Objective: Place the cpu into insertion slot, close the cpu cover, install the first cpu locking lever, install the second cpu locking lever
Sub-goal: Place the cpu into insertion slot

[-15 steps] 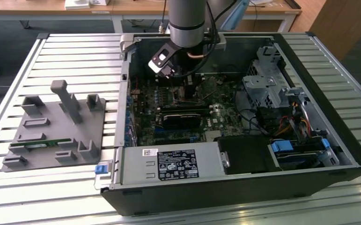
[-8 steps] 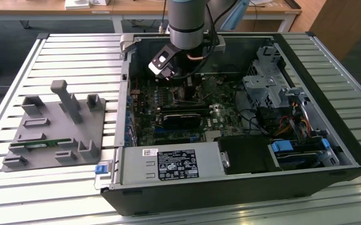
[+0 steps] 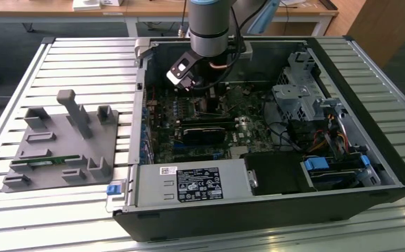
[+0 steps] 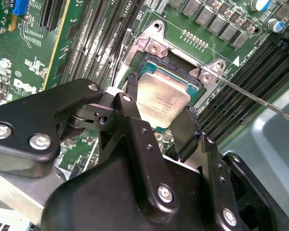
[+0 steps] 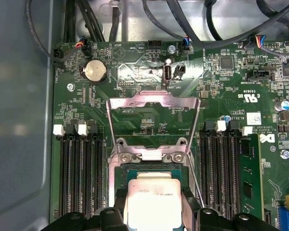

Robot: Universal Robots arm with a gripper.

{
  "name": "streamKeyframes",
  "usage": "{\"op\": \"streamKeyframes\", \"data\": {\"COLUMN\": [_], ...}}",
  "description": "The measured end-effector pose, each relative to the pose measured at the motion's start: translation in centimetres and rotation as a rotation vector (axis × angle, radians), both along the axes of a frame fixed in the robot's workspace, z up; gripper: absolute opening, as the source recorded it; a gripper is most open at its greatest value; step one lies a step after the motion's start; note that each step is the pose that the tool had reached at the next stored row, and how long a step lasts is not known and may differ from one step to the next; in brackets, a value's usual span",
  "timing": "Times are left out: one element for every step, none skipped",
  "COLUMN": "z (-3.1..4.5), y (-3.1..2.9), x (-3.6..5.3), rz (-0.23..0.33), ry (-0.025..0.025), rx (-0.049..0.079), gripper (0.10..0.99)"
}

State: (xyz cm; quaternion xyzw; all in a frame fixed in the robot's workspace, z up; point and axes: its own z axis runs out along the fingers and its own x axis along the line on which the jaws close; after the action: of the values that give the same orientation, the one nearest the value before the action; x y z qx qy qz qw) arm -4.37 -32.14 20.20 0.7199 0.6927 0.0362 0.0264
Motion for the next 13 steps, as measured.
{"op": "streamKeyframes", "data": {"z": [-0.04,-0.07,-0.11,-0.15,-0.18,-0.21,-0.24,-0.27,-0.3,-0.32,-0.35,-0.39,-0.42], "y": [0.0,0.0,0.0,0.0,0.01,0.01,0.02,0.03,0.04,0.05,0.06,0.08,0.08], "x": [0.0,0.0,0.0,0.0,0.0,0.0,0.0,0.0,0.0,0.0,0.0,0.0,0.0], "rz": [0.0,0.0,0.0,0.0,0.0,0.0,0.0,0.0,0.0,0.0,0.0,0.0,0.0], "ry": [0.0001,0.0001,0.0001,0.0001,0.0,0.0001,0.0001,0.0,0.0001,0.0001,0.0001,0.0001,0.0], "rx": [0.0,0.0,0.0,0.0,0.0,0.0,0.0,0.0,0.0,0.0,0.0,0.0,0.0], "gripper": [0.529,0.529,0.529,0.529,0.529,0.529,0.529,0.529,0.529,0.529,0.529,0.529,0.529]}}
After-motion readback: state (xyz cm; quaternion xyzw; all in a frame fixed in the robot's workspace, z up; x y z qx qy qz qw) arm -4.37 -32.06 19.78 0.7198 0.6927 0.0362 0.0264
